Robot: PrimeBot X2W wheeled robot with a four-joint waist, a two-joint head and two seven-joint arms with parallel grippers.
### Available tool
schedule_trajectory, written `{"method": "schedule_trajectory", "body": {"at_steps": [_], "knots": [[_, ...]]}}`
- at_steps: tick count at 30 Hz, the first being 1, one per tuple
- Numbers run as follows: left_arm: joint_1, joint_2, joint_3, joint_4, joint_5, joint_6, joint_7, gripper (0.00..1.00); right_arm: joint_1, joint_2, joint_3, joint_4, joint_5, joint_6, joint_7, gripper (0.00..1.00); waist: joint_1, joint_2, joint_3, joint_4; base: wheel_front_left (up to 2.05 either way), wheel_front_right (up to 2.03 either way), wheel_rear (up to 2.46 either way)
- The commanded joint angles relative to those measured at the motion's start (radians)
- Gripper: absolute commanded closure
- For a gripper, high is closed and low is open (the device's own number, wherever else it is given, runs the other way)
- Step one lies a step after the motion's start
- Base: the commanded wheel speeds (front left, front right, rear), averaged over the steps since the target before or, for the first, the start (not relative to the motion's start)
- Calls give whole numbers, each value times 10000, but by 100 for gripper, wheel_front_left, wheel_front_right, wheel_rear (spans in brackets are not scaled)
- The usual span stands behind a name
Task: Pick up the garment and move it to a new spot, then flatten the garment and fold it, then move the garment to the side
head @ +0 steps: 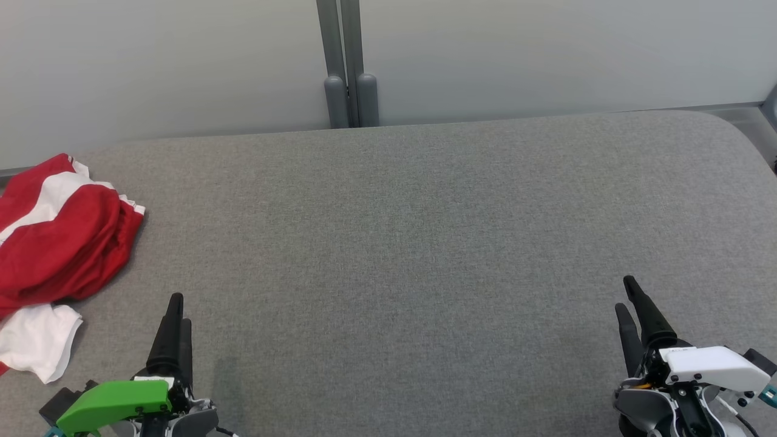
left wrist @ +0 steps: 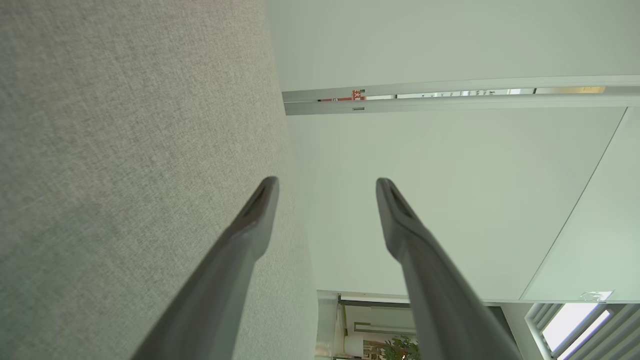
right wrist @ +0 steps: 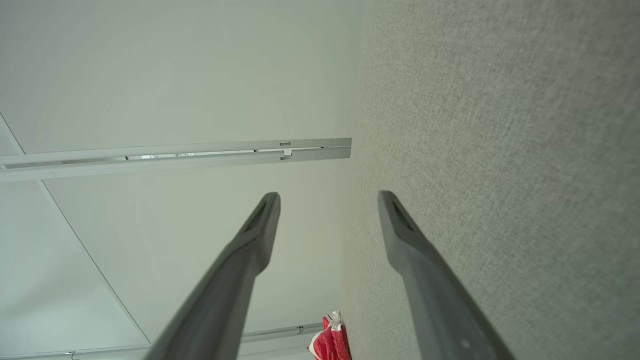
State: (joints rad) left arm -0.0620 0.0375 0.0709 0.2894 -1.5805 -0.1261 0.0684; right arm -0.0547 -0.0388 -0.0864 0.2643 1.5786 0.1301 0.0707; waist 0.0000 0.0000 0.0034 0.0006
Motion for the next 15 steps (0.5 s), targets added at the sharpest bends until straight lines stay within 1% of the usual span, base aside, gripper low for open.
{"method": "schedule_trajectory", "body": {"at_steps": [1, 8, 15], "knots": [[-173, 41, -69, -179, 316, -11, -122, 0, -67, -119, 64, -264, -325, 3, -137, 0, 0, 0, 1, 1, 0, 0, 0], [-177, 52, -220, -249, 1531, -10, -432, 0, 17, -224, 197, -632, -1703, 3, -448, 0, 0, 0, 4, 13, 0, 0, 0], [-190, 63, -424, -464, 3305, 80, -729, 0, 93, -345, 197, -1079, -3507, 4, -746, 0, 0, 0, 5, 34, 0, 0, 0]]}}
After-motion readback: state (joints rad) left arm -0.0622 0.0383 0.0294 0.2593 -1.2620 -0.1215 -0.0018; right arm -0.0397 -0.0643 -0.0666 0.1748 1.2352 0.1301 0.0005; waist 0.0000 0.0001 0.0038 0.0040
